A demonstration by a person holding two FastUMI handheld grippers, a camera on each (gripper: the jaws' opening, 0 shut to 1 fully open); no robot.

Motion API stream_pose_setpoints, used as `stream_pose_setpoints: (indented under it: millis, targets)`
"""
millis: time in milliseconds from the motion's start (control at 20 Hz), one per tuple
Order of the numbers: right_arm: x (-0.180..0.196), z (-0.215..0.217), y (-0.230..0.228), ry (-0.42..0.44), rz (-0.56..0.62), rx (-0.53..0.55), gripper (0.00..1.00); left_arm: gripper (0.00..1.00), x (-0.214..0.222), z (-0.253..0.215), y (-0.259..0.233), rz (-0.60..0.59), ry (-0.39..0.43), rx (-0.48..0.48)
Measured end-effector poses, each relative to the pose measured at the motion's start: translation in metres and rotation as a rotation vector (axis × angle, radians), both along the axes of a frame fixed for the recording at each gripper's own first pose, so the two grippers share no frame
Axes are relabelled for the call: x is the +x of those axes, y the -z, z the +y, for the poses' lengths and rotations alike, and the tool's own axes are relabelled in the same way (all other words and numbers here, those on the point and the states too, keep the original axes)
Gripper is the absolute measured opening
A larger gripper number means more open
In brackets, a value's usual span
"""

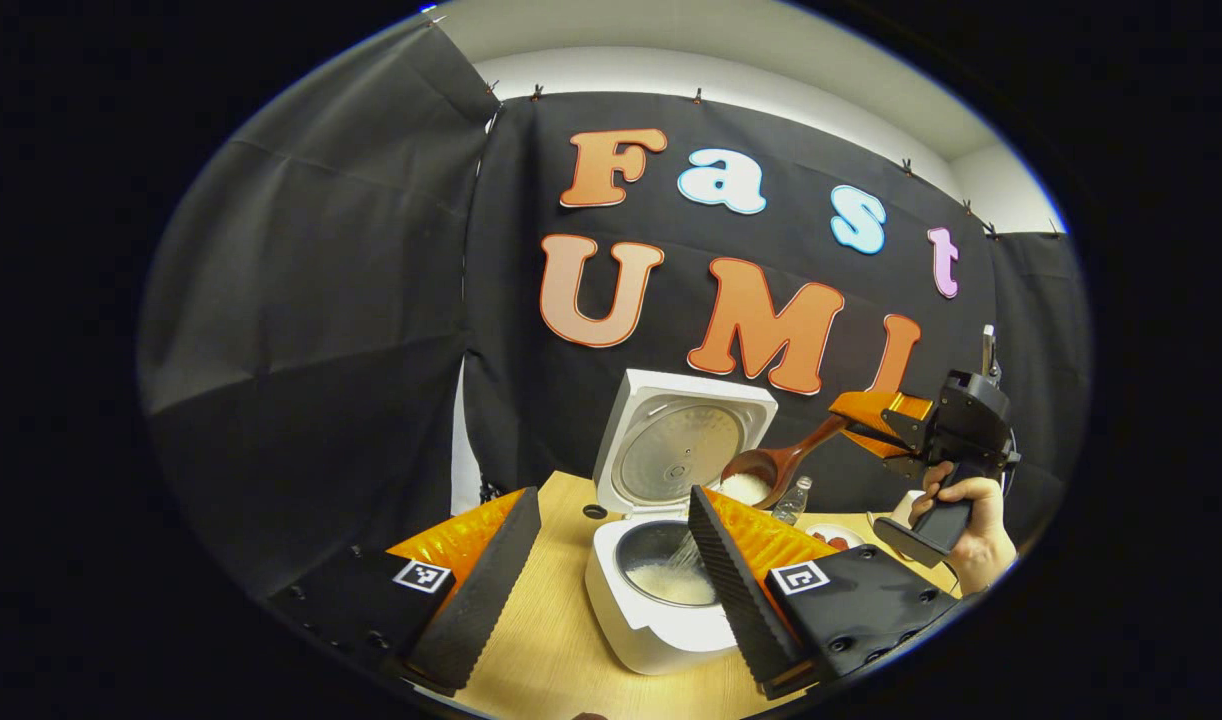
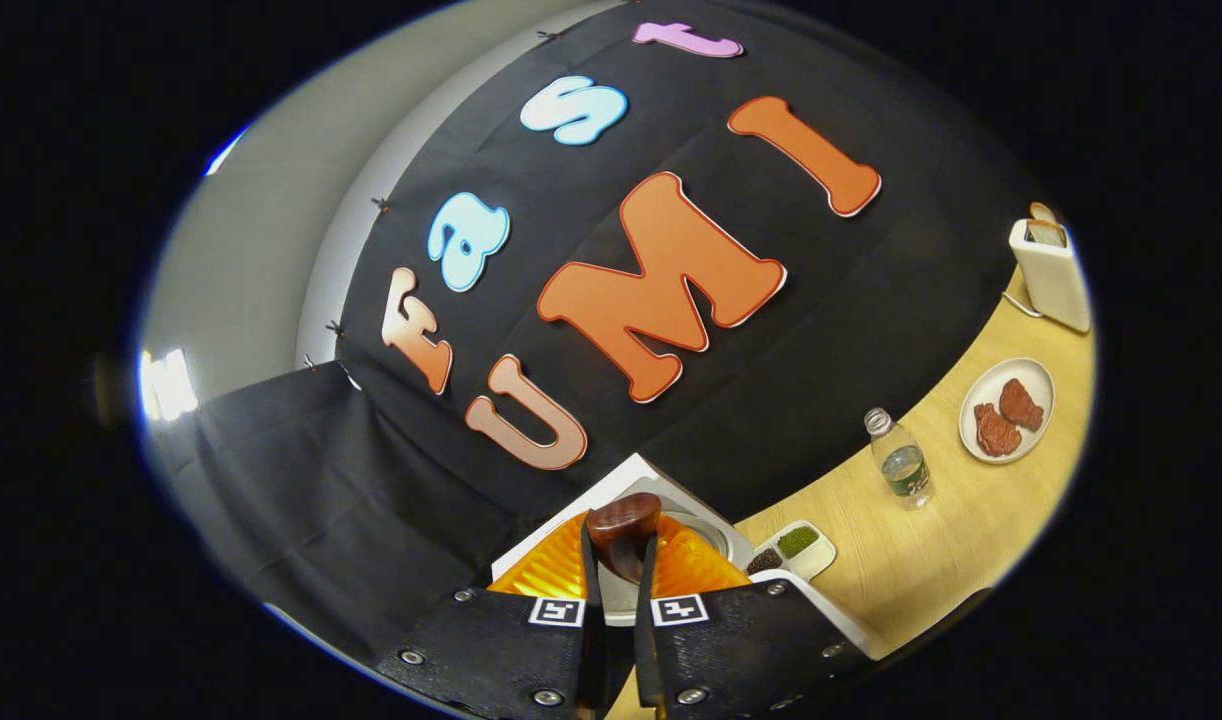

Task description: Close the left gripper, press the button to open the rice cooker; take a wooden spoon from the chopstick holder with the right hand, scoop a spoonful of rice and pour it into the rice cooker, then put the wooden spoon back into the chopstick holder.

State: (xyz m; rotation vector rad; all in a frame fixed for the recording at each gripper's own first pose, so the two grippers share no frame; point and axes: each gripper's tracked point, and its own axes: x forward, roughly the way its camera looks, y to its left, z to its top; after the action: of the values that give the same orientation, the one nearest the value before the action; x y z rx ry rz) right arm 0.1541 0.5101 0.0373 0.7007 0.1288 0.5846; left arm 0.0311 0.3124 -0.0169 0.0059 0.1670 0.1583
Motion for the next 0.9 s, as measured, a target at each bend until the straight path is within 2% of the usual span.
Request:
stream_pose_setpoints:
  millis: [250, 900]
  targets:
    - [-0.002, 0.003, -0.008, 0.016, -0.080, -0.080, 0.10, 1.00, 0.002, 0.000, 0.000, -0.001, 0.001, 0.007]
    - [-0.016, 0.004, -0.011, 0.032, -0.194, -0.223, 0.10, 1.00, -0.003, -0.002, 0.002, -0.002, 0.003, 0.020]
